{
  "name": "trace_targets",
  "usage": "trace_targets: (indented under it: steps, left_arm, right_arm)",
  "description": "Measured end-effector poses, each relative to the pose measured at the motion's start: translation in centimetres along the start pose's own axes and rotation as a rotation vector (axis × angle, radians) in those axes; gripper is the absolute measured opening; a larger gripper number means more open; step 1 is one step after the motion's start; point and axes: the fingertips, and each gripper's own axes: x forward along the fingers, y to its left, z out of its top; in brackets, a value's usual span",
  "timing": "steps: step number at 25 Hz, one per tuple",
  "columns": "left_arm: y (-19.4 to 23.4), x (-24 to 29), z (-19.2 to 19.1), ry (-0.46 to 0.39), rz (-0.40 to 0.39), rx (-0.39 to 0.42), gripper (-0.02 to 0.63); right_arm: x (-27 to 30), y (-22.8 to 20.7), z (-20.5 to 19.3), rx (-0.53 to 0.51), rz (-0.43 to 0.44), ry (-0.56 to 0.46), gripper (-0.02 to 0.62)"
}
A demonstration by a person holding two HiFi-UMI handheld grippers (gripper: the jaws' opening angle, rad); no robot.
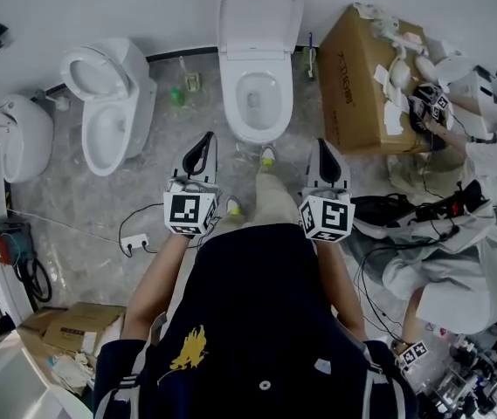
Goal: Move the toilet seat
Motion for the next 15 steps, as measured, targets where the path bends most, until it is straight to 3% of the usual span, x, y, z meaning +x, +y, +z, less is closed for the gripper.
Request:
trace_targets:
  steps: [9,15]
  left_arm:
    - [2.3,9.2,-1.2,0.057,0.07,-0.011,0.018]
    - [2.3,18.0,-1.8,0.101,0.127,-0.043,0.018]
  right_arm:
    - [10.1,-4.2,-0.8,-0.008,0.072,0.03,0.026]
    - [17.6,-9.6,-1.3,-0.005,0.127,0.074,0.026]
